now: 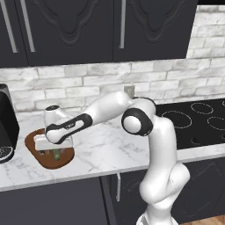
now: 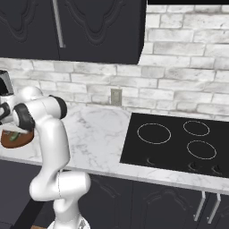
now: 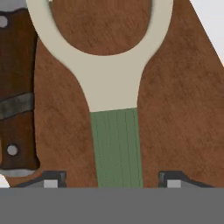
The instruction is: Open the drawer on the left and place the cutting tools on the cutting board.
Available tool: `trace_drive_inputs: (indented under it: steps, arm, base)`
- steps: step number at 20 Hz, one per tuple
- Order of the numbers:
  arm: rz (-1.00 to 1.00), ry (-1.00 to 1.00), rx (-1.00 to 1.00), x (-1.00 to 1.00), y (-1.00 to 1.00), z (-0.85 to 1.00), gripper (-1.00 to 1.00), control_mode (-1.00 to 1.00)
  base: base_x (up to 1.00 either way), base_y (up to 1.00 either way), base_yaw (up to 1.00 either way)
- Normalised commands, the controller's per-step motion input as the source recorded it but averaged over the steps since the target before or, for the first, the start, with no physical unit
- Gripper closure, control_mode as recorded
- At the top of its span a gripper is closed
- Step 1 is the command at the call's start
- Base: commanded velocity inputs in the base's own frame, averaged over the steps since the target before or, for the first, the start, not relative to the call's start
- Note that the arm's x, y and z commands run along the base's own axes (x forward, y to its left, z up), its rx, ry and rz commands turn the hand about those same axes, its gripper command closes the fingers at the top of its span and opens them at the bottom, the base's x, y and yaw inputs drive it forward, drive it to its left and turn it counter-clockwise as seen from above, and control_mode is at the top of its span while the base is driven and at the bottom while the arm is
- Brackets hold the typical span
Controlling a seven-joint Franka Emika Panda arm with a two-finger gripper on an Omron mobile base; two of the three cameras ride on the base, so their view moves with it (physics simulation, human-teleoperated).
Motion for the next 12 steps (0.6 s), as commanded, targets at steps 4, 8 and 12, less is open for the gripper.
trace_drive_inputs:
  steps: [4,8,12]
  arm:
    - [-0.04,-0.1,0.0,-0.11,-0.22,0.82,-1.0,-1.0]
    - [-0.06,-0.09,0.0,-0.07,-0.5,1.0,-1.0,-1.0]
    - [-0.02,-0.01,0.0,-0.25,-0.83,0.96,-1.0,-1.0]
  base:
    - [0.0,0.0,0.0]
    - [0.0,0.0,0.0]
    - [0.0,0.0,0.0]
